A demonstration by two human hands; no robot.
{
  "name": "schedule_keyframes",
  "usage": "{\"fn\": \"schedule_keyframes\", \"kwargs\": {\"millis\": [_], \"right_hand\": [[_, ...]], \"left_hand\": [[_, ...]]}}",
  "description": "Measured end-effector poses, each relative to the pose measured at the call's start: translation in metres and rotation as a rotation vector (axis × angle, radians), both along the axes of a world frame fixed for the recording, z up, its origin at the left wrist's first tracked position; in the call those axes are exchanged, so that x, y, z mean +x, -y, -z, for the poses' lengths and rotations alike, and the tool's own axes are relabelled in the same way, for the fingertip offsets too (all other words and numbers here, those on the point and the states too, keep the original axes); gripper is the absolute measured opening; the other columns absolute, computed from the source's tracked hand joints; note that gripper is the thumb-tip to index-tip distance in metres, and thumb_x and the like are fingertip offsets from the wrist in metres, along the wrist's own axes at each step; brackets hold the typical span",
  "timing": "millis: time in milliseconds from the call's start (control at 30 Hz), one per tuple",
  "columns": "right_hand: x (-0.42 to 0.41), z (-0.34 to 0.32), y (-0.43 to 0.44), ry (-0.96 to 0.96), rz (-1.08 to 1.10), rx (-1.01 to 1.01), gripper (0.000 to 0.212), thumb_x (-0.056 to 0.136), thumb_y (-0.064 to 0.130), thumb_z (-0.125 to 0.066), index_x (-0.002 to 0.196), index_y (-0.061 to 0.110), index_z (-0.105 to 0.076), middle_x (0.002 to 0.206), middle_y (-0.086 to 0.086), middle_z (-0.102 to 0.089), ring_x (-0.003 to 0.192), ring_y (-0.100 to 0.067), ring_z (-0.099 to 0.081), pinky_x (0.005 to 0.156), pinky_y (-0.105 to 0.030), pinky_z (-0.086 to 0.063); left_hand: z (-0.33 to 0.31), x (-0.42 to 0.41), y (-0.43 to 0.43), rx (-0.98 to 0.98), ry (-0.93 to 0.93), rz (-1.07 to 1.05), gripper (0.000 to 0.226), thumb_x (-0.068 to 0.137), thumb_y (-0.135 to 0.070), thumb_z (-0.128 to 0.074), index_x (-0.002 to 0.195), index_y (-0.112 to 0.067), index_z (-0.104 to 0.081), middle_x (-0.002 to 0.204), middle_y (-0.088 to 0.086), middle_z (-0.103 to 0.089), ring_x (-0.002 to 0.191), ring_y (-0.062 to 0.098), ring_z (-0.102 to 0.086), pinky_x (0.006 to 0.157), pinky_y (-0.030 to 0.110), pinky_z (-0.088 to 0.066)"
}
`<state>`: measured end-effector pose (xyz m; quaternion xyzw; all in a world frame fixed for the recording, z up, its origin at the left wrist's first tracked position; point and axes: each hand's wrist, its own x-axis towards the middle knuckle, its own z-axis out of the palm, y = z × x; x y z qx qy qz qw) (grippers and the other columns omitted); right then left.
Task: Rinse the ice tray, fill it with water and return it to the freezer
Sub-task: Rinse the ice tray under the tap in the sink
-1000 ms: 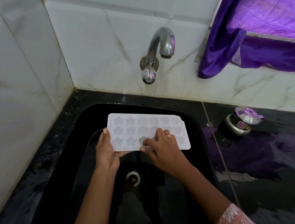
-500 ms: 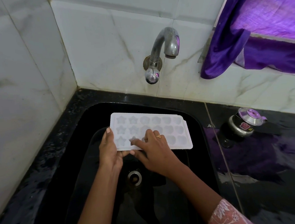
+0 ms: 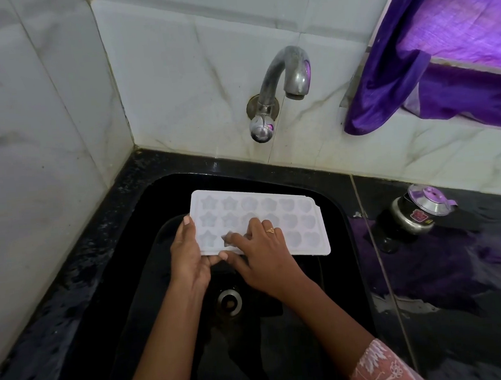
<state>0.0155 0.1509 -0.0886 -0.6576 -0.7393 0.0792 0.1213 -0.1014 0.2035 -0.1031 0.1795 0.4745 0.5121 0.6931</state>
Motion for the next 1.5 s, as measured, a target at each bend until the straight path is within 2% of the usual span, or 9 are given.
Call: {"fn": "schedule_keyframes", "kwargs": {"millis": [333, 500, 633, 767, 933, 1033, 1200, 1367, 1500], "right_hand": [[0.001, -0.012, -0.003, -0.03, -0.002, 0.067, 0.05, 0.088, 0.051, -0.024, 0.116, 0.023, -0.053, 0.095, -0.002, -0.04, 0.087, -0.014, -0.033, 0.076, -0.03, -0.024], [-0.013, -0.015, -0.008, 0.026, -0.086, 0.054, 0.043, 0.092, 0.04, -0.027, 0.121, 0.022, -0.055, 0.097, -0.009, -0.044, 0.089, -0.024, -0.041, 0.077, -0.035, -0.029], [-0.017, -0.009, -0.01, 0.033, -0.08, 0.012, 0.043, 0.093, 0.042, -0.028, 0.122, 0.024, -0.056, 0.102, -0.011, -0.045, 0.094, -0.026, -0.041, 0.082, -0.038, -0.033], [-0.019, -0.004, -0.012, 0.009, -0.097, 0.005, 0.054, 0.088, 0.049, -0.021, 0.12, 0.024, -0.056, 0.1, -0.012, -0.046, 0.092, -0.026, -0.041, 0.077, -0.034, -0.027], [-0.018, -0.004, -0.017, -0.004, -0.099, 0.026, 0.042, 0.091, 0.044, -0.033, 0.108, 0.019, -0.061, 0.094, -0.012, -0.046, 0.087, -0.026, -0.041, 0.074, -0.033, -0.026], [-0.018, -0.001, -0.018, 0.019, -0.092, 0.048, 0.048, 0.09, 0.047, -0.027, 0.102, 0.016, -0.061, 0.093, -0.013, -0.048, 0.084, -0.028, -0.044, 0.072, -0.034, -0.028], [-0.021, 0.003, -0.016, 0.06, -0.082, 0.037, 0.045, 0.092, 0.043, -0.027, 0.11, 0.017, -0.058, 0.098, -0.014, -0.05, 0.087, -0.029, -0.048, 0.073, -0.038, -0.035], [-0.018, 0.002, -0.017, 0.016, -0.098, -0.009, 0.061, 0.086, 0.058, -0.019, 0.12, 0.024, -0.057, 0.102, -0.012, -0.047, 0.092, -0.026, -0.043, 0.077, -0.035, -0.029], [-0.012, 0.005, -0.018, -0.039, -0.113, -0.003, 0.063, 0.083, 0.061, -0.017, 0.114, 0.027, -0.059, 0.094, -0.004, -0.038, 0.088, -0.02, -0.035, 0.077, -0.032, -0.025]], "left_hand": [[-0.001, -0.001, -0.001, 0.022, 0.058, 0.035, 0.028, 0.098, -0.036, -0.038, 0.108, -0.019, -0.058, 0.096, 0.006, -0.069, 0.075, 0.021, -0.07, 0.047, 0.034, -0.055], [0.001, 0.0, 0.002, 0.027, 0.055, 0.032, 0.025, 0.098, -0.034, -0.039, 0.099, -0.02, -0.06, 0.092, 0.006, -0.068, 0.067, 0.015, -0.069, 0.045, 0.026, -0.052], [0.004, -0.001, 0.002, 0.029, 0.048, 0.037, 0.03, 0.098, -0.035, -0.04, 0.11, -0.014, -0.059, 0.094, 0.008, -0.068, 0.061, 0.015, -0.069, 0.042, 0.024, -0.052], [0.004, -0.003, 0.0, 0.034, 0.087, 0.041, 0.033, 0.097, -0.034, -0.042, 0.117, -0.012, -0.058, 0.099, 0.009, -0.07, 0.071, 0.02, -0.071, 0.057, 0.03, -0.057], [0.004, -0.004, -0.001, 0.026, 0.096, 0.034, 0.034, 0.098, -0.032, -0.041, 0.12, -0.011, -0.056, 0.103, 0.009, -0.068, 0.068, 0.016, -0.071, 0.052, 0.025, -0.056], [0.004, -0.003, 0.001, 0.02, 0.083, 0.039, 0.033, 0.098, -0.033, -0.041, 0.119, -0.013, -0.056, 0.1, 0.008, -0.068, 0.067, 0.016, -0.071, 0.05, 0.024, -0.055], [0.004, -0.002, 0.002, 0.007, 0.083, 0.052, 0.032, 0.098, -0.032, -0.041, 0.117, -0.012, -0.056, 0.094, 0.009, -0.068, 0.053, 0.01, -0.064, 0.034, 0.013, -0.04], [0.01, -0.006, 0.001, 0.024, 0.065, 0.073, 0.035, 0.097, -0.036, -0.043, 0.119, -0.013, -0.057, 0.084, 0.003, -0.074, 0.063, 0.016, -0.065, 0.041, 0.017, -0.044], [0.009, -0.003, 0.002, 0.026, 0.075, 0.084, 0.036, 0.098, -0.035, -0.04, 0.12, -0.011, -0.056, 0.098, 0.011, -0.07, 0.06, 0.015, -0.067, 0.039, 0.019, -0.047]]}}
